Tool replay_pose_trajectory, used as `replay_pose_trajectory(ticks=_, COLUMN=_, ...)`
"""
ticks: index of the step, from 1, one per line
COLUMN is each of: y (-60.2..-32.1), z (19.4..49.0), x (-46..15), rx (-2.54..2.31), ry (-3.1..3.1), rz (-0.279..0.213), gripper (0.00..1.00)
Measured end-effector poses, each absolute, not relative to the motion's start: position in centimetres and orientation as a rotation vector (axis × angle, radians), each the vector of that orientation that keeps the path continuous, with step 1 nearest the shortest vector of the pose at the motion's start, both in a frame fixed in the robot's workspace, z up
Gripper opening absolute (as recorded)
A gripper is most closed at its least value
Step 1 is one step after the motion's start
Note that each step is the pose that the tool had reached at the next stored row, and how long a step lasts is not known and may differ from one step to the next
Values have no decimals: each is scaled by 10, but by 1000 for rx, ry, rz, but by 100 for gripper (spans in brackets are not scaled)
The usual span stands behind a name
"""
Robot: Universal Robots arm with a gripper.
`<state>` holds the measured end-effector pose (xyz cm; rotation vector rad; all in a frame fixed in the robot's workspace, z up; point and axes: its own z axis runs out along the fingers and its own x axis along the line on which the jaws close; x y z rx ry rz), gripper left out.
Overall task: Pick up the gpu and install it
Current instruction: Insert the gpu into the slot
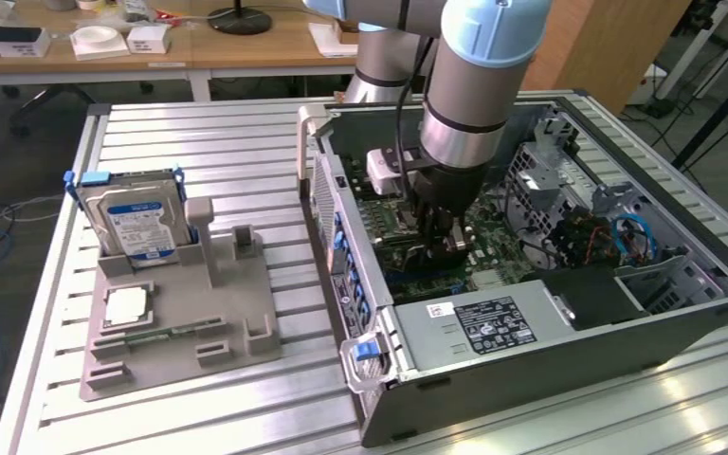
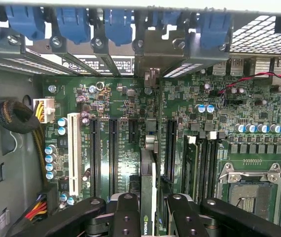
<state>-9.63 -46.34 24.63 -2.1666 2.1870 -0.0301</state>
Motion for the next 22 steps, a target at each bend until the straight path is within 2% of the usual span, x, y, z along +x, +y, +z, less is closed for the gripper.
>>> replay_pose_trajectory(ticks=20, y=-463, z=242, x=-96, rx=-2168, ry=2188, rz=-33, gripper=26)
replay_pose_trajectory(ticks=21, y=-463, z=242, x=-96, rx=-2168, ry=2188, rz=-33, gripper=27)
replay_pose_trajectory(ticks=22, y=-463, z=242, x=-96, rx=-2168, ry=2188, rz=-33, gripper=33)
